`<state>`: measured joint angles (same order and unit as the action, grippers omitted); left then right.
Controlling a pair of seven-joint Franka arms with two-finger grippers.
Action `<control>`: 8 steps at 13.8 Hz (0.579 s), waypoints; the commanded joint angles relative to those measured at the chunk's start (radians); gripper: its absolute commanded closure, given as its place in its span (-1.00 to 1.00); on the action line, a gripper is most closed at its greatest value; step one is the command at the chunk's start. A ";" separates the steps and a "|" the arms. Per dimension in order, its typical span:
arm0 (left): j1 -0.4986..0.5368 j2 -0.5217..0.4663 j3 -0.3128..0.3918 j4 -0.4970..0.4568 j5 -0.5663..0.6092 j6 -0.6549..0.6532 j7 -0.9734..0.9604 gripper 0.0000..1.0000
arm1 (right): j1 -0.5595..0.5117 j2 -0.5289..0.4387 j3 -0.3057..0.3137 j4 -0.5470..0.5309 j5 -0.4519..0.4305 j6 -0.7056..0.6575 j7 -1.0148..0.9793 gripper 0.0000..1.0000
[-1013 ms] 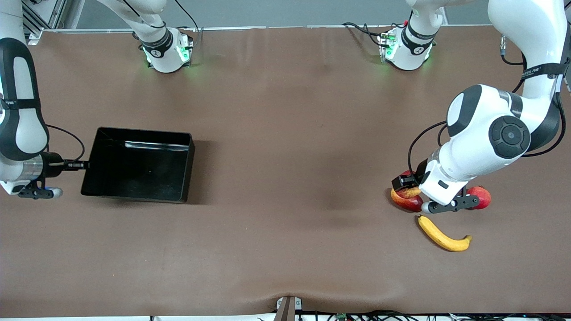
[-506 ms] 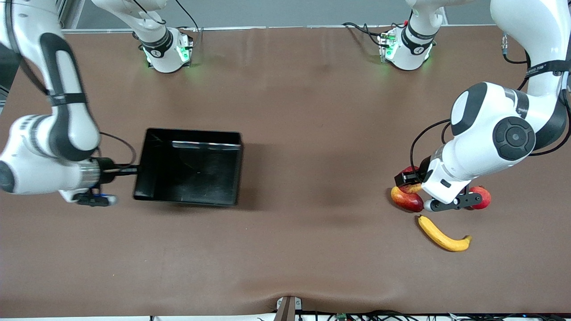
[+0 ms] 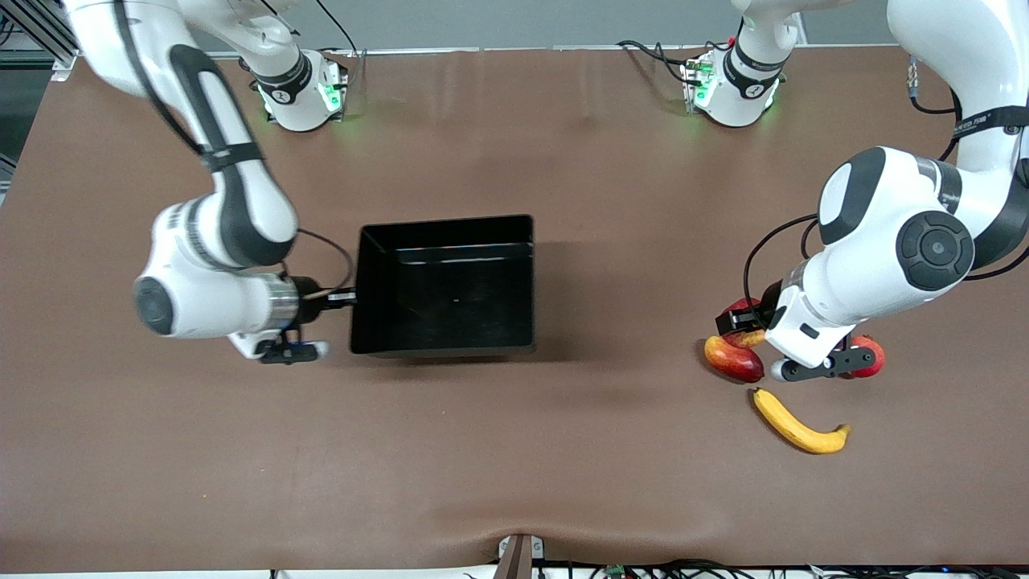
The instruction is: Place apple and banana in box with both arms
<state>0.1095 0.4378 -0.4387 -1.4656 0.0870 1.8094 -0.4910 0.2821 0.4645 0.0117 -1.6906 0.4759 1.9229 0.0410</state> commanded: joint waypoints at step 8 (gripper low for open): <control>-0.004 -0.034 -0.005 0.001 -0.013 -0.062 0.006 1.00 | 0.232 0.097 -0.018 -0.026 0.017 0.228 0.051 1.00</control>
<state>0.1075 0.4227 -0.4406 -1.4635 0.0870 1.7679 -0.4909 0.5007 0.5634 0.0054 -1.7026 0.4785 2.1232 0.0907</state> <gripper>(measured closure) 0.278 0.943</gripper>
